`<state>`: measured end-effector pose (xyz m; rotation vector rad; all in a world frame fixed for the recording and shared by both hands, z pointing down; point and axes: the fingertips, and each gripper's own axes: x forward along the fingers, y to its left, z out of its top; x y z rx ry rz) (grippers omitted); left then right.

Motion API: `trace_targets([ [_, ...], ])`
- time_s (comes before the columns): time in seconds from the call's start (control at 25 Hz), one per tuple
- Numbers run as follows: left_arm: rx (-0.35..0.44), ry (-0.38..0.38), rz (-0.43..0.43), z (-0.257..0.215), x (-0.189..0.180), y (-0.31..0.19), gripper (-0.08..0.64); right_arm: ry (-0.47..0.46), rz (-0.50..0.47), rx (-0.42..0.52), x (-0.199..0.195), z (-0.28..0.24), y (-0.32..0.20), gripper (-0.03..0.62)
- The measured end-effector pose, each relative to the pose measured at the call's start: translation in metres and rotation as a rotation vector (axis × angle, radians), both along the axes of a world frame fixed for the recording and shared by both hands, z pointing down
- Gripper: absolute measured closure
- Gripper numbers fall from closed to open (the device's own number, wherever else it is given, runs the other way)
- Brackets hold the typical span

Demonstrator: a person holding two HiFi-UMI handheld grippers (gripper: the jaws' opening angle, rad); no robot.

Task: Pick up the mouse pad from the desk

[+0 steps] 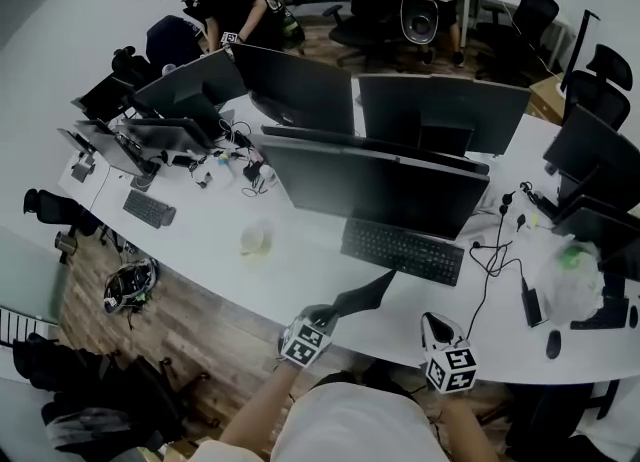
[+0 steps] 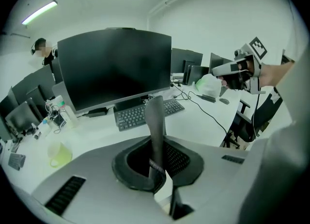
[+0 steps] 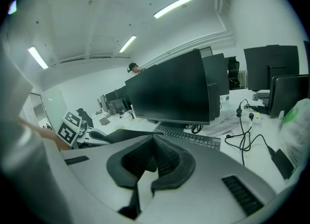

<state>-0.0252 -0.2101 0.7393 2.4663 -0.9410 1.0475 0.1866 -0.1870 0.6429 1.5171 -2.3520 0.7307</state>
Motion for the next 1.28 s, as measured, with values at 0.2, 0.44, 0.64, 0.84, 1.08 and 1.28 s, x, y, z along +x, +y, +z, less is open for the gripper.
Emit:
trace_targets([
  [0.2, 0.065, 0.052, -0.006, -0.030, -0.021, 0.005, 0.517, 0.033, 0.006, 0.043, -0.018, -0.028, 0.014, 0.581],
  [0.44, 0.103, 0.135, -0.020, -0.071, -0.049, 0.025, 0.517, 0.076, 0.025, 0.094, -0.044, -0.061, 0.039, 0.581],
  [0.64, 0.137, 0.233, -0.041, -0.109, -0.071, 0.052, 0.517, 0.075, 0.043, 0.133, -0.069, -0.090, 0.076, 0.581],
  [0.84, 0.173, 0.292, -0.025, -0.142, -0.090, 0.079, 0.518, 0.084, 0.065, 0.172, -0.090, -0.112, 0.114, 0.581],
  [1.08, 0.195, 0.384, -0.013, -0.173, -0.105, 0.111, 0.518, 0.097, 0.107, 0.195, -0.096, -0.130, 0.155, 0.581],
  [1.28, 0.187, 0.470, 0.001, -0.198, -0.108, 0.133, 0.517, 0.112, 0.127, 0.220, -0.090, -0.142, 0.178, 0.581],
])
